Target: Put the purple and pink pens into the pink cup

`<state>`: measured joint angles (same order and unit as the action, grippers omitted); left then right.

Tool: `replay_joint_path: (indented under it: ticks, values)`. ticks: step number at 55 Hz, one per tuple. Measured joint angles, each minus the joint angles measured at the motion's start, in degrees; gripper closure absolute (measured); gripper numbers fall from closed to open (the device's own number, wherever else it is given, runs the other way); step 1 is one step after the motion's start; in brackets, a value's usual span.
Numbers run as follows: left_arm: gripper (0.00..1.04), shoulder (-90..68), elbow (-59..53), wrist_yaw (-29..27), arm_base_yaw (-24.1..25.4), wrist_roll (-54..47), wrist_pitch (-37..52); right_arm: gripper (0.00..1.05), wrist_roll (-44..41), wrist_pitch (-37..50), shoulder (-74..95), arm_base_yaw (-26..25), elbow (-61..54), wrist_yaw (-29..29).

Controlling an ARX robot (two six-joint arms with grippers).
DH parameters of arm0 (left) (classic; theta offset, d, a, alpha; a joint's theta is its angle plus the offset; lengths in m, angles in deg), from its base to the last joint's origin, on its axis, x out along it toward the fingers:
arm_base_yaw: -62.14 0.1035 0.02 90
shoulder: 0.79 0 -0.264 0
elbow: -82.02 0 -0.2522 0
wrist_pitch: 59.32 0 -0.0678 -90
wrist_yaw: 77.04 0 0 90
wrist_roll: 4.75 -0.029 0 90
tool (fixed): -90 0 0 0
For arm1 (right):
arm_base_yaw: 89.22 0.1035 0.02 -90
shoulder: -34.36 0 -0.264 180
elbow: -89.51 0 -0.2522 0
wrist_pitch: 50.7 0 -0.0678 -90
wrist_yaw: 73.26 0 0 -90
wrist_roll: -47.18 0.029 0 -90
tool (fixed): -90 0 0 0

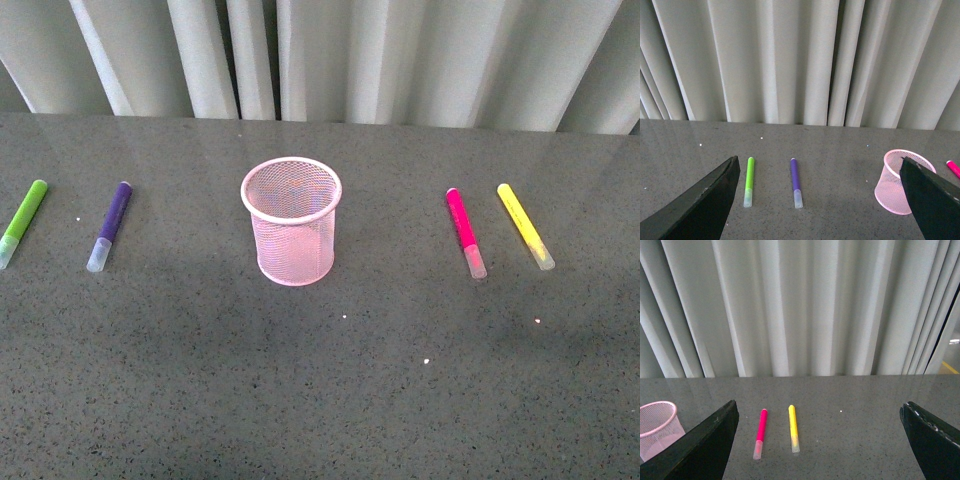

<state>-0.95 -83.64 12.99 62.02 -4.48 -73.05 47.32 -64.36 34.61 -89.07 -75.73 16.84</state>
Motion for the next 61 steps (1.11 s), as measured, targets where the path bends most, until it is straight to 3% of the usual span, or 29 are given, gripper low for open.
replay_joint_path:
  ticks: [61]
  values:
    - [0.07, 0.0, 0.0, 0.0, 0.0, 0.0, 0.0, 0.07, 0.0, 0.0, 0.0, 0.0, 0.0, 0.0]
